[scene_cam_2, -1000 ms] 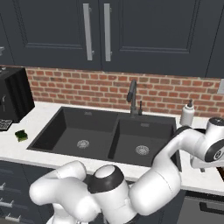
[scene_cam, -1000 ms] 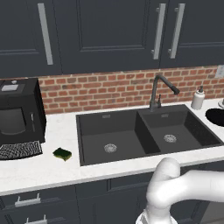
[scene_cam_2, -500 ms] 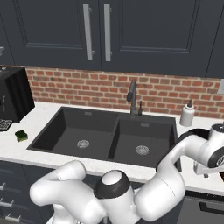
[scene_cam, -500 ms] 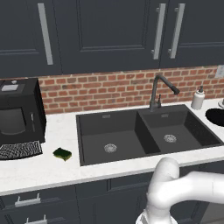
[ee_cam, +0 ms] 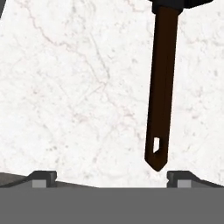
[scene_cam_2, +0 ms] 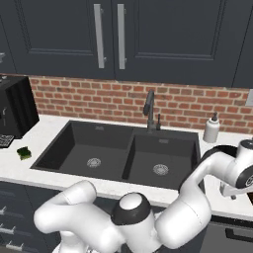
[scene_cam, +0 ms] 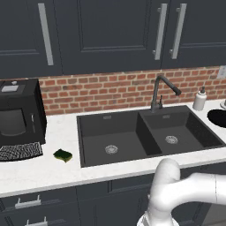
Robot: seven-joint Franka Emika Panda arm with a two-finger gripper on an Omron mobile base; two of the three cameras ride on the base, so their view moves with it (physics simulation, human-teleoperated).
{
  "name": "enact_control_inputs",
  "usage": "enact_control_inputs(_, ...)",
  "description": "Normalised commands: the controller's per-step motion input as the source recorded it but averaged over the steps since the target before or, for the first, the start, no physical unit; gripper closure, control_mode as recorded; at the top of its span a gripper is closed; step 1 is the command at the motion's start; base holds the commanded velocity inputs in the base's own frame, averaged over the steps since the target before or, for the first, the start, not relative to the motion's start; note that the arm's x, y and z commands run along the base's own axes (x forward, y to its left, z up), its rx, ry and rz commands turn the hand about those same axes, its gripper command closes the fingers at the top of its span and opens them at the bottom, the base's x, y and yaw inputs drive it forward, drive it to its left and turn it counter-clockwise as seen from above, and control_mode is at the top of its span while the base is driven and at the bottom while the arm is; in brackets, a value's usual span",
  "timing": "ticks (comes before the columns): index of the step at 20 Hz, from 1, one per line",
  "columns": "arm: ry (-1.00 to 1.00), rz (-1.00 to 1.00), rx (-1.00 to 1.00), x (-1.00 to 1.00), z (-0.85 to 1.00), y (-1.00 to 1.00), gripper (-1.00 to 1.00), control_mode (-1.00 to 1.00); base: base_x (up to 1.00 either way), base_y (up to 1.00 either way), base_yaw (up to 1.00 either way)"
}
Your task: Pick the pan and sponge and place them into the sink. Then turn on the water.
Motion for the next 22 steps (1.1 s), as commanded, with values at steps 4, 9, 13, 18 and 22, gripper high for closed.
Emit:
enact_control_inputs(4, 0.05, 0.01, 0.0, 0.24, -0.13, -0.05, -1.0, -1.0, 0.0, 0.0, 0.0)
enact_control_inputs(9, 0.04, 0.05, 0.0, 0.16, -0.18, -0.21, -1.0, -1.0, 0.0, 0.0, 0.0)
enact_control_inputs(13, 0.04, 0.06, 0.0, 0.18, -0.13, -0.25, -1.0, -1.0, 0.0, 0.0, 0.0)
enact_control_inputs(18, 0.04, 0.04, 0.0, 0.19, -0.1, -0.19, -1.0, -1.0, 0.0, 0.0, 0.0)
enact_control_inputs(22, 0.08, 0.0, 0.0, 0.14, -0.19, -0.07, -1.0, -1.0, 0.0, 0.0, 0.0)
